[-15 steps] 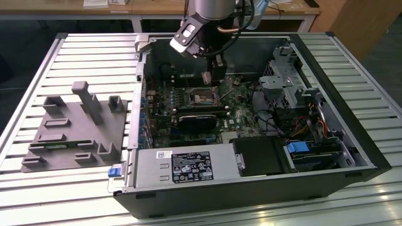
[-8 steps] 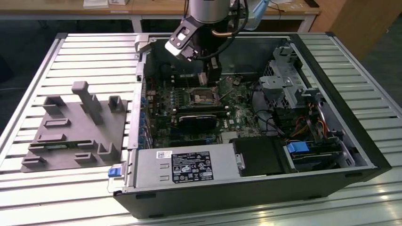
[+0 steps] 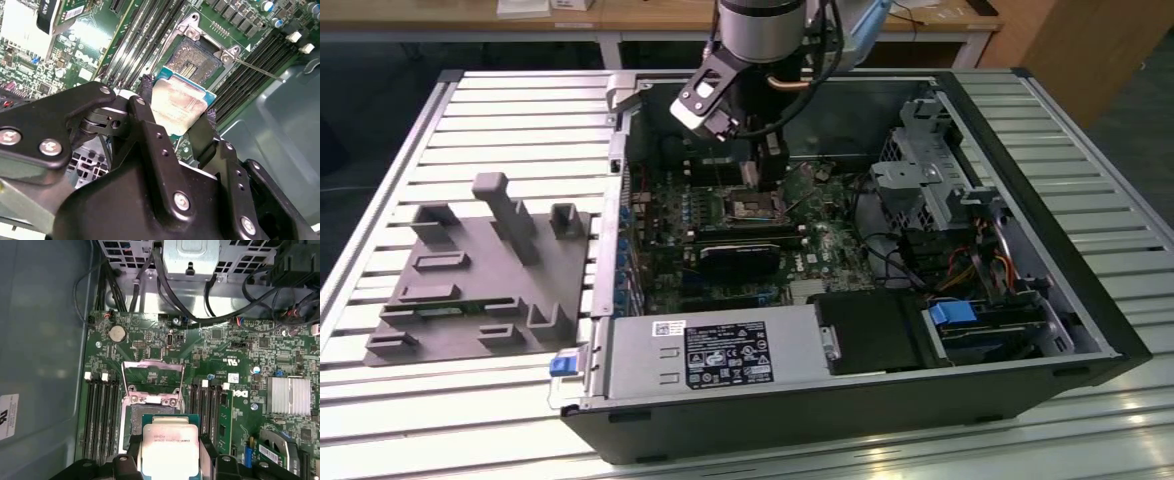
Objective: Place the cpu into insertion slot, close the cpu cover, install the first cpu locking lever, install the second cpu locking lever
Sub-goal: 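Place the cpu into insertion slot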
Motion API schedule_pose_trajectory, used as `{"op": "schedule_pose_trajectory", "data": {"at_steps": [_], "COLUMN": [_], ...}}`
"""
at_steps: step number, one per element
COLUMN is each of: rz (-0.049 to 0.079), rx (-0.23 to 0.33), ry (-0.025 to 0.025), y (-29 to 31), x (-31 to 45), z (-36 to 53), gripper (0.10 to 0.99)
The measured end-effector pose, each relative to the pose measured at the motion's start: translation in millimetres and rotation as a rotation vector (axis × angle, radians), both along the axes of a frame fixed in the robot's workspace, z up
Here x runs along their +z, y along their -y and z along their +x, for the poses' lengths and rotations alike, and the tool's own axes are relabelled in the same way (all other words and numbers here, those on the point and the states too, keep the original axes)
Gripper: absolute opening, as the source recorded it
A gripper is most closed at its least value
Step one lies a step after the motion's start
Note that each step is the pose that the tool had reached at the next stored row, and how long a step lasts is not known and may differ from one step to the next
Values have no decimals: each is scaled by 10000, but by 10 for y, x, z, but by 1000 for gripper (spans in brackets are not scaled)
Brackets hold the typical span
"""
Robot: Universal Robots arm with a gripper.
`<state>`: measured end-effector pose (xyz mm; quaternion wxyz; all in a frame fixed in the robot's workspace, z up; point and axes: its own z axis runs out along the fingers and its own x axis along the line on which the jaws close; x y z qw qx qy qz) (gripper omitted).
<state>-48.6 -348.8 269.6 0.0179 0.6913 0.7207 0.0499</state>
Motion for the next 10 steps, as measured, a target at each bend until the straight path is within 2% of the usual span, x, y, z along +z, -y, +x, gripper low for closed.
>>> {"op": "schedule_pose_trajectory", "data": {"at_steps": [4, 6, 7, 10], "rz": [0, -1, -1, -2], "rx": [-1, -3, -5, -4], "ry": [24, 56, 74, 78], "y": [-5, -6, -6, -6], "x": [-64, -94, -105, -108], "z": [-11, -14, -15, -17], "gripper": [537, 537, 537, 537]}}
